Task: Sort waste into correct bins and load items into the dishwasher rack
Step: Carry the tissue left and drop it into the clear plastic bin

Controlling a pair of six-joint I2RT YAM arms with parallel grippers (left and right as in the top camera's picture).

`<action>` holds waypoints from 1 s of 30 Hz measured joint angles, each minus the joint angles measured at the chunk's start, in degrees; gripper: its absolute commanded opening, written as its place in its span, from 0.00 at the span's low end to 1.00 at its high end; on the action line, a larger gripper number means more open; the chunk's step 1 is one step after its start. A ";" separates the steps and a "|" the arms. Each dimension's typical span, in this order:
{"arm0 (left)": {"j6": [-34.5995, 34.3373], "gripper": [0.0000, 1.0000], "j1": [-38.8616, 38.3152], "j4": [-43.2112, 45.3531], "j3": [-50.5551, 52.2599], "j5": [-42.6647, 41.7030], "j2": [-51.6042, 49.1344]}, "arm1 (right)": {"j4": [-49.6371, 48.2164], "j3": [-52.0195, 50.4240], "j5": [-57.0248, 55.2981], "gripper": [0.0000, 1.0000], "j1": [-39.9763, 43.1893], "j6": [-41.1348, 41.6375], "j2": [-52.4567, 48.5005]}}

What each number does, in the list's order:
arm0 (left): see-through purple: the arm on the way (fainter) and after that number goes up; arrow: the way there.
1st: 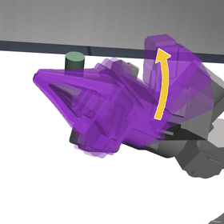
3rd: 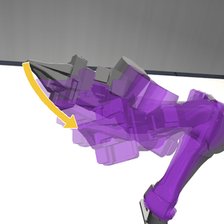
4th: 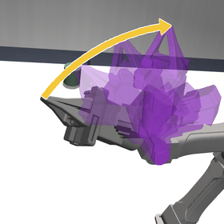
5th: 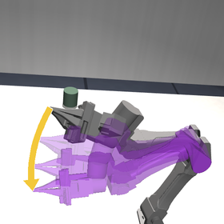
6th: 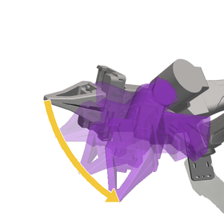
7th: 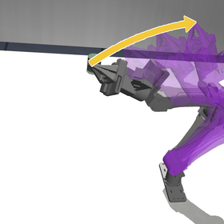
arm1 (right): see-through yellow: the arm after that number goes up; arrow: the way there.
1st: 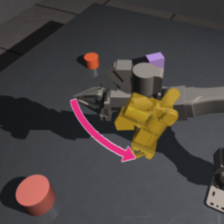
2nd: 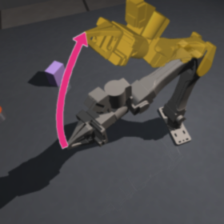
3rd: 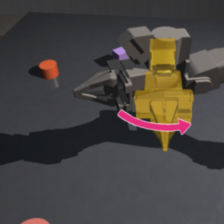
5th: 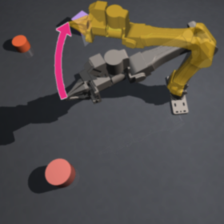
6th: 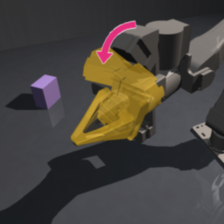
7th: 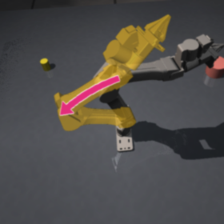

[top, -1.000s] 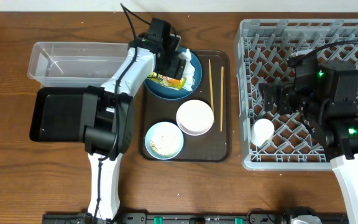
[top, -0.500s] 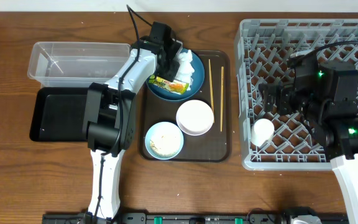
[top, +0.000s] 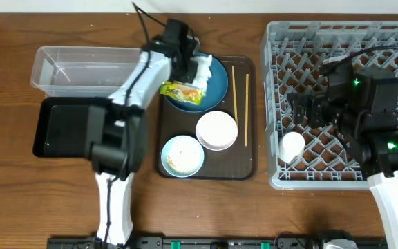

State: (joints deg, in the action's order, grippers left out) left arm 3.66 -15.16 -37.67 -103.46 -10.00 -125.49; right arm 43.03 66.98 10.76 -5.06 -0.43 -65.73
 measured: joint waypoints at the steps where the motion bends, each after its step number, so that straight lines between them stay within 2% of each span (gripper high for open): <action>1: -0.76 0.06 0.52 -0.39 0.00 -0.09 1.79 | 0.00 0.00 0.00 0.99 0.02 0.00 0.00; 6: -3.58 0.06 6.19 -2.89 -0.70 -0.13 12.79 | 0.00 0.00 0.00 0.99 0.00 0.00 0.00; 9: -4.15 0.06 10.78 -3.50 -1.77 -0.11 15.98 | 0.00 0.00 0.00 0.99 0.02 0.00 0.00; 17: -5.64 0.06 19.32 -5.16 -1.55 -0.07 13.03 | 0.00 0.00 0.00 0.99 0.00 0.00 0.00; 20: -8.83 0.09 20.81 -7.61 -1.14 1.01 11.06 | 0.00 0.00 0.00 0.99 0.02 0.00 0.00; 21: -10.49 0.17 21.31 -8.50 -1.03 1.77 10.38 | 0.00 0.00 0.00 0.99 0.00 0.00 0.00; 24: -15.08 0.59 22.80 -11.06 -0.94 3.50 8.85 | 0.00 0.00 0.00 0.99 0.00 0.00 -0.02; 25: -16.28 0.68 23.41 -11.65 -0.92 4.04 8.57 | 0.00 0.00 0.00 0.99 0.00 0.00 -0.02; 27: -18.38 0.74 24.37 -12.26 -0.92 4.66 8.48 | 0.00 0.00 0.00 0.99 0.02 0.00 -0.04; 30: -18.99 0.78 24.92 -12.74 -0.92 4.85 8.70 | -0.04 0.00 0.00 0.99 0.00 0.00 -0.11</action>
State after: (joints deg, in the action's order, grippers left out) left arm -15.33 9.76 -50.41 -104.38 -5.15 -116.79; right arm 42.98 66.98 10.76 -5.06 -0.43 -65.84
